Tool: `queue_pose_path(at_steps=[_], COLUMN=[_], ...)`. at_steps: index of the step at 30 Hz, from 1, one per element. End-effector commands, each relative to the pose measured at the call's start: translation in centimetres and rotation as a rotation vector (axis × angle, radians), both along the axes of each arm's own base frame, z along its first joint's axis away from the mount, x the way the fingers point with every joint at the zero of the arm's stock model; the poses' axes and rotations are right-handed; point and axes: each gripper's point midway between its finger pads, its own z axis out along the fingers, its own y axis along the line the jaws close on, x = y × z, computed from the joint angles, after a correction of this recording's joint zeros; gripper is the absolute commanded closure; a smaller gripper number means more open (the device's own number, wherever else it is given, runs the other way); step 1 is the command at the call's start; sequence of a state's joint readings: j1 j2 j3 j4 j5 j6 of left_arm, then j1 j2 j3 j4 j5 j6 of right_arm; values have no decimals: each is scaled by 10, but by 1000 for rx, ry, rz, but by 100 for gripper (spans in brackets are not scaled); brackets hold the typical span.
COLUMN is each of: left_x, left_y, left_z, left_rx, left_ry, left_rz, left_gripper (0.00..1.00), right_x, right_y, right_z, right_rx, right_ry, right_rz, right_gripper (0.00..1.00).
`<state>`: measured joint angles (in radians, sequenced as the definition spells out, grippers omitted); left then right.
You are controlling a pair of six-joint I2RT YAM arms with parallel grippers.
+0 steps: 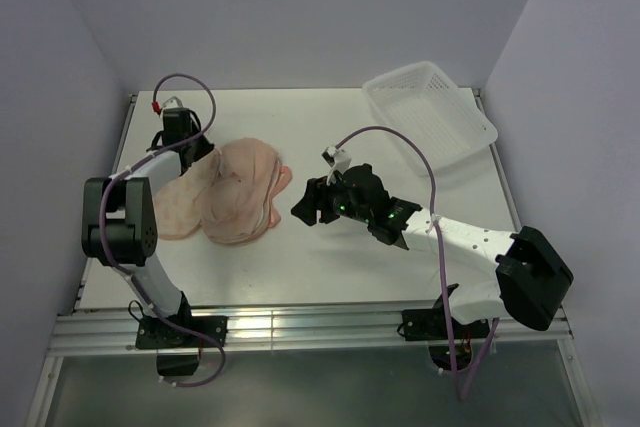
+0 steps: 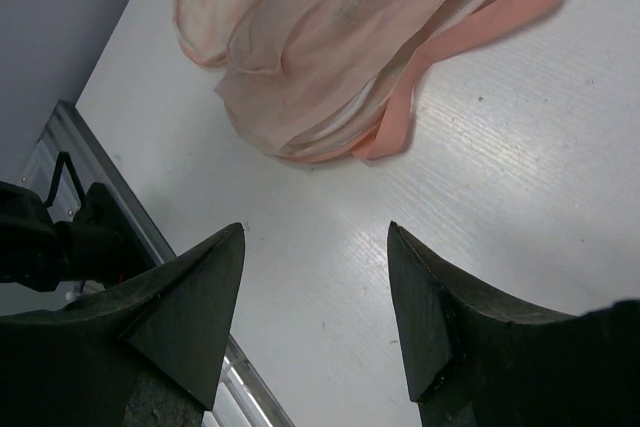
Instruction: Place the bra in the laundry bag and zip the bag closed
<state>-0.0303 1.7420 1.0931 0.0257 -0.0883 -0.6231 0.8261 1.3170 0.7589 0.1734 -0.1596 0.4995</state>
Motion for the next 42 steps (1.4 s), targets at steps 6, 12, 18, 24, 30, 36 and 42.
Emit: queue_pose_path(at_steps=[6, 12, 18, 24, 30, 36, 42], left_x=[2, 1, 8, 10, 2, -3, -4], left_y=[5, 11, 16, 16, 14, 17, 8], left_z=[-30, -58, -60, -68, -71, -70, -74], left_rx=[62, 86, 95, 106, 103, 153, 195], left_ry=[131, 225, 229, 249, 251, 260, 267], left_rz=[-217, -222, -202, -210, -229, -225, -244], left_gripper=[62, 59, 61, 72, 72, 80, 87], right_x=[-3, -6, -5, -3, -2, -1, -1], right_y=[2, 2, 2, 2, 0, 1, 1], right_z=[26, 29, 27, 25, 25, 28, 26], right_rx=[64, 73, 67, 59, 52, 60, 57], right_ry=[-68, -72, -69, -66, -71, -75, -71], right_rz=[18, 24, 22, 13, 7, 6, 5], right_gripper=[34, 34, 34, 34, 34, 34, 34])
